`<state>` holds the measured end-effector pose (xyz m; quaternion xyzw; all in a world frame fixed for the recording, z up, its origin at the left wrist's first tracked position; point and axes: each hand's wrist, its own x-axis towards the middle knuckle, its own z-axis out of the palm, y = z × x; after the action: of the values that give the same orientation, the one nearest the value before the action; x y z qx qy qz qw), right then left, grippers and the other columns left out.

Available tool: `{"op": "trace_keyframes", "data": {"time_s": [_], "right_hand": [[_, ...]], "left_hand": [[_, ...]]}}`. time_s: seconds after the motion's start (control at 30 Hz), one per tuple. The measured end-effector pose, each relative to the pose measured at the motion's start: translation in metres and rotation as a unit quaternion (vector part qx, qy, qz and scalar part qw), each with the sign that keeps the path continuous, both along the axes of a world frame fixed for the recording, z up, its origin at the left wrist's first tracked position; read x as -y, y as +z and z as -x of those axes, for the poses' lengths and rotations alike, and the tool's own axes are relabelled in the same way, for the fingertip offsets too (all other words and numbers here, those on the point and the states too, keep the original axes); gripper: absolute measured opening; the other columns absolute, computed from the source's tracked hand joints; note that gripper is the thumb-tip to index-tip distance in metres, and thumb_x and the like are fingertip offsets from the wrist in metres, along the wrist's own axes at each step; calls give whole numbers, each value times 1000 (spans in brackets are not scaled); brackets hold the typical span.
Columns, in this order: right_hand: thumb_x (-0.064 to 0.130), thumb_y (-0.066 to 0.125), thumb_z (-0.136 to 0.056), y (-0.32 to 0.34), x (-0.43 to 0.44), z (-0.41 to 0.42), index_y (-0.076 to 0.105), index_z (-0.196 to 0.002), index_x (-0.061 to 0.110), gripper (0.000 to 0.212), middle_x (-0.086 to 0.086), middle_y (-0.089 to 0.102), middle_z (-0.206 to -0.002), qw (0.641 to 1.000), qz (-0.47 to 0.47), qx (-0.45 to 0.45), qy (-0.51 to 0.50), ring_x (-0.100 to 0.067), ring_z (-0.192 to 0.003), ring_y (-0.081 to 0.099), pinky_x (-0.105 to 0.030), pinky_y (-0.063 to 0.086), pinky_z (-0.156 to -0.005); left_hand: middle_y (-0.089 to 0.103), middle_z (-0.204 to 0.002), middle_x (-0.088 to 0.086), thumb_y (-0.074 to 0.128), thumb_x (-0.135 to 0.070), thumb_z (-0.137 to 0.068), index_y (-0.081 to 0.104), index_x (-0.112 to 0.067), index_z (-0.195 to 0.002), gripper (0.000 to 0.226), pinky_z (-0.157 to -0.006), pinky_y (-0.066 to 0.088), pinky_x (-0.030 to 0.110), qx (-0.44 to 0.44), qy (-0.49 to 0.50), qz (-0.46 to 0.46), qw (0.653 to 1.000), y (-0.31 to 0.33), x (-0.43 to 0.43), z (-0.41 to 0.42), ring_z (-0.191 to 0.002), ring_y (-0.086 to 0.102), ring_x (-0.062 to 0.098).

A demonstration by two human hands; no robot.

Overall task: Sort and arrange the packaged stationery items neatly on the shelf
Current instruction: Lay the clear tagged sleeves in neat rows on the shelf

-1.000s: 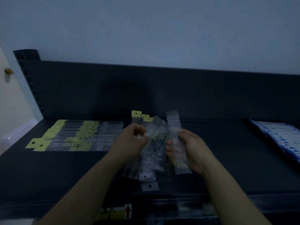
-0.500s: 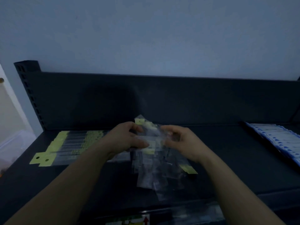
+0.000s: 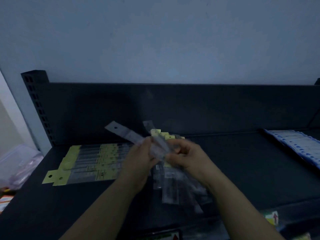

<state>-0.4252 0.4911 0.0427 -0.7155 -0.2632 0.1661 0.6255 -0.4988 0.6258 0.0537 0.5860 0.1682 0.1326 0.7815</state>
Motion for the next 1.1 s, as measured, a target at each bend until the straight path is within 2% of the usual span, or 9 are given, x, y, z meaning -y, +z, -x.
{"op": "trace_keyframes", "data": {"time_s": [0.07, 0.17, 0.27, 0.43, 0.57, 0.73, 0.83, 0.93, 1.1], "right_hand": [[8, 70, -84, -9, -11, 9, 66, -111, 13, 28, -7, 62, -83, 1000, 11, 22, -1, -9, -69, 59, -22, 51, -64], [4, 70, -83, -20, -20, 18, 61, -108, 5, 27, -4, 57, -80, 999, -27, -20, -29, -9, -64, 58, -19, 48, -54], [8, 71, -83, -28, -19, 27, 61, -105, 9, 24, -4, 62, -89, 1000, -6, -9, -11, -16, -78, 61, -25, 53, -65], [10, 64, -88, -19, 10, 24, 70, -91, 17, 10, 4, 70, -91, 1000, 18, 7, -5, -6, -86, 64, -17, 52, -78], [18, 65, -87, -25, 44, -22, 69, -88, 10, 10, -3, 68, -81, 936, 194, 116, -271, -19, -79, 66, -29, 52, -66], [37, 71, -79, -30, 31, -53, 52, -68, 9, 36, -1, 50, -63, 921, 318, 38, -223, -15, -56, 49, -26, 35, -51], [48, 74, -70, -31, 17, -67, 61, -73, 13, 37, -1, 64, -74, 917, 339, 33, -207, -17, -68, 62, -26, 42, -54], [41, 78, -68, -28, 14, -77, 66, -80, 7, 38, -6, 69, -82, 929, 315, -27, -193, -20, -74, 66, -31, 55, -65], [20, 71, -82, -20, 35, -83, 59, -71, 2, 23, -9, 59, -67, 959, 188, -73, -199, -16, -55, 53, -19, 41, -47]], "left_hand": [[74, -89, 16, 46, -18, -98, 70, -3, -81, 33, -82, 52, 40, -7, 12, 36, 999, -9, -1, -3, -85, 69, 27], [69, -103, 26, 46, -19, -98, 63, 10, -99, 33, -83, 50, 43, -11, -18, 85, 996, -19, -1, 0, -91, 67, 34], [69, -105, 25, 42, -28, -102, 58, 12, -108, 43, -81, 50, 43, -21, -36, 98, 994, -29, 2, 0, -95, 68, 32], [70, -104, 20, 45, -10, -100, 55, 4, -112, 21, -85, 54, 48, -23, -3, 179, 984, -33, 0, 0, -96, 68, 30], [61, -111, 20, 42, -9, -101, 48, -1, -118, 20, -78, 51, 45, -29, 23, 260, 965, -32, -8, -2, -95, 62, 28], [63, -96, 15, 46, -14, -99, 55, -3, -103, 15, -61, 57, 38, -29, 20, 252, 967, -34, -5, -4, -85, 63, 24], [65, -88, 15, 46, -13, -98, 56, -4, -98, 14, -68, 54, 40, -23, 24, 239, 970, -31, -1, -4, -79, 63, 24], [64, -82, 13, 46, -13, -98, 56, -4, -92, 15, -70, 55, 40, -25, 24, 240, 970, -26, 3, -6, -76, 62, 23], [65, -78, 13, 45, -20, -101, 58, -3, -90, 23, -55, 60, 33, -29, 32, 260, 965, -25, 7, -14, -73, 61, 23]]}}
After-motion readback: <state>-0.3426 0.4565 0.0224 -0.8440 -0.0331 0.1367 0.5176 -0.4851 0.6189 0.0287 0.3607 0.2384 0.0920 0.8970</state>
